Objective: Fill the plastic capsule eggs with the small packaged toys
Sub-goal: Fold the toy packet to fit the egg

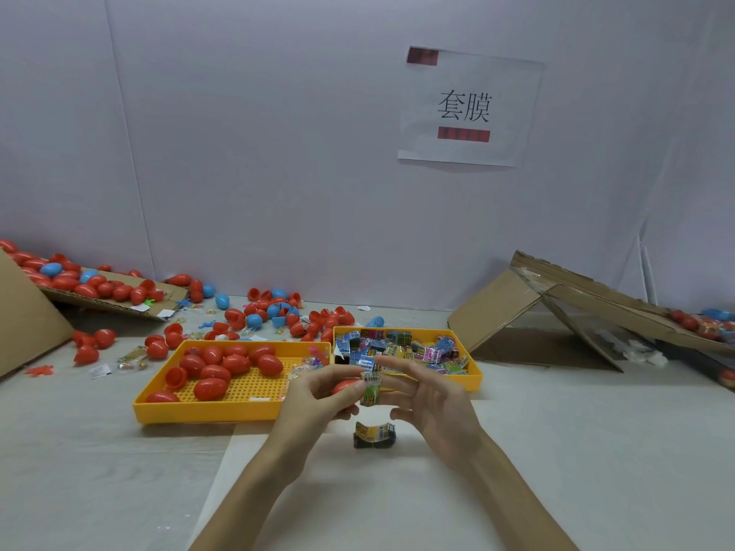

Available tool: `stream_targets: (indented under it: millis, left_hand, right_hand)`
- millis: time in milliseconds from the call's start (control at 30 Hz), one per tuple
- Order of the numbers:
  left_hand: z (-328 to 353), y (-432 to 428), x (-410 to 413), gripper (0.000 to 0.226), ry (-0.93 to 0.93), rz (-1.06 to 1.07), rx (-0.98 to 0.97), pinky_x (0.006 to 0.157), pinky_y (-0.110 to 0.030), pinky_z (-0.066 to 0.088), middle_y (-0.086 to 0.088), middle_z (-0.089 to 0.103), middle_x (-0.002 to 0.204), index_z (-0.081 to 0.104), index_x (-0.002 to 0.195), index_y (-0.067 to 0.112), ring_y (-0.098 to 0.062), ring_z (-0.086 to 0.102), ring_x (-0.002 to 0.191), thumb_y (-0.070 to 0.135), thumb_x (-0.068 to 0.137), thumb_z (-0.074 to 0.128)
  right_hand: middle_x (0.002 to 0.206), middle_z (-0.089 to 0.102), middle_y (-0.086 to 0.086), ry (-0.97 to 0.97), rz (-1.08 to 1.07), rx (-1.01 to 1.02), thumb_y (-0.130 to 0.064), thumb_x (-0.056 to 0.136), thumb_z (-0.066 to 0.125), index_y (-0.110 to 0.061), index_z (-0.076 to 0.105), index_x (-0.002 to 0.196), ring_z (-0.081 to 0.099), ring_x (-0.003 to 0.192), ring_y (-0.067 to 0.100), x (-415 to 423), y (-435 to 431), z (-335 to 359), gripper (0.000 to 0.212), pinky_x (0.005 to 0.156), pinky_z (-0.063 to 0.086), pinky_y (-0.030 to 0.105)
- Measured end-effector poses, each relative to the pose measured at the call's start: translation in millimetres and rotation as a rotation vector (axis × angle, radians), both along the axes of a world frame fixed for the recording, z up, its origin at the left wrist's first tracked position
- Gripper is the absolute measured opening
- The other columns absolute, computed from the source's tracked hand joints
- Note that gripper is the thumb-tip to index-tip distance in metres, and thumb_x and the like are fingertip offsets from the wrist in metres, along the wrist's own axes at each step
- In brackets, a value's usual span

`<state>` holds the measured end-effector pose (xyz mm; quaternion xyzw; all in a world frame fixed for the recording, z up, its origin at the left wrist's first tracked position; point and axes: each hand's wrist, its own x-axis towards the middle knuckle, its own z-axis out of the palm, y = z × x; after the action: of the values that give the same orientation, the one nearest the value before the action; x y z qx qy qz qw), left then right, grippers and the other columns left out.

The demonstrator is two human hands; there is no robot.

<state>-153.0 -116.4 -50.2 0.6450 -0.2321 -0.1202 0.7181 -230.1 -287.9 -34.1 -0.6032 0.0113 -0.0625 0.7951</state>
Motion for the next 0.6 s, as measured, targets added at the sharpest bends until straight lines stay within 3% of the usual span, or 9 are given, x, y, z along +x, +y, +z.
stream_targets:
  millis: [167, 267, 367, 467, 600]
  left_hand:
    - [-0.3, -0.8, -0.2, 0.021, -0.015, -0.002, 0.018, 0.066, -0.022, 0.057, 0.004, 0.074, 0.086, 0.078, 0.098, 0.019, -0.014, 0.07, 0.072, 0.026, 0.079, 0.081]
    - [-0.5, -0.8, 0.1, 0.021, -0.008, 0.014, 0.008, 0.065, -0.022, 0.057, 0.002, 0.074, 0.085, 0.078, 0.093, 0.017, -0.016, 0.071, 0.072, 0.028, 0.075, 0.082]
    - [-1.0, -0.9, 1.5, 0.031, 0.013, 0.032, 0.0, 0.065, -0.023, 0.057, 0.003, 0.074, 0.087, 0.078, 0.091, 0.018, -0.019, 0.072, 0.074, 0.036, 0.067, 0.084]
    - [-1.7, -1.2, 2.1, 0.036, 0.006, 0.018, -0.002, 0.065, -0.023, 0.057, -0.001, 0.074, 0.088, 0.076, 0.092, 0.018, -0.021, 0.073, 0.074, 0.038, 0.064, 0.085]
    - [-3.0, -1.4, 2.0, 0.029, -0.053, -0.019, 0.027, 0.064, -0.023, 0.057, -0.001, 0.074, 0.087, 0.074, 0.087, 0.028, -0.021, 0.073, 0.076, 0.038, 0.064, 0.087]
  right_hand:
    - [0.114, 0.073, 0.017, -0.041, -0.036, 0.003, -0.035, 0.09, 0.057, -0.016, 0.076, 0.114, 0.072, 0.095, 0.027, 3.5, 0.3, -2.9, 0.036, 0.076, 0.056, 0.03]
    - [0.11, 0.073, 0.021, -0.06, -0.119, -0.021, -0.018, 0.092, 0.062, -0.009, 0.076, 0.108, 0.072, 0.097, 0.034, 6.5, -1.9, -6.8, 0.024, 0.072, 0.058, 0.032]
    - [0.105, 0.075, 0.015, -0.12, -0.222, -0.116, 0.0, 0.092, 0.063, -0.011, 0.077, 0.1, 0.072, 0.101, 0.03, 6.8, -4.0, -10.0, 0.019, 0.072, 0.058, 0.029]
    - [0.105, 0.076, 0.003, -0.181, -0.29, -0.329, 0.0, 0.089, 0.071, -0.018, 0.077, 0.101, 0.072, 0.1, 0.02, 6.2, -1.5, -11.0, 0.022, 0.073, 0.057, 0.027]
    - [0.106, 0.076, -0.004, -0.18, -0.232, -0.372, -0.006, 0.087, 0.075, -0.018, 0.074, 0.109, 0.073, 0.095, 0.02, 7.3, 4.9, -13.7, 0.025, 0.071, 0.058, 0.029]
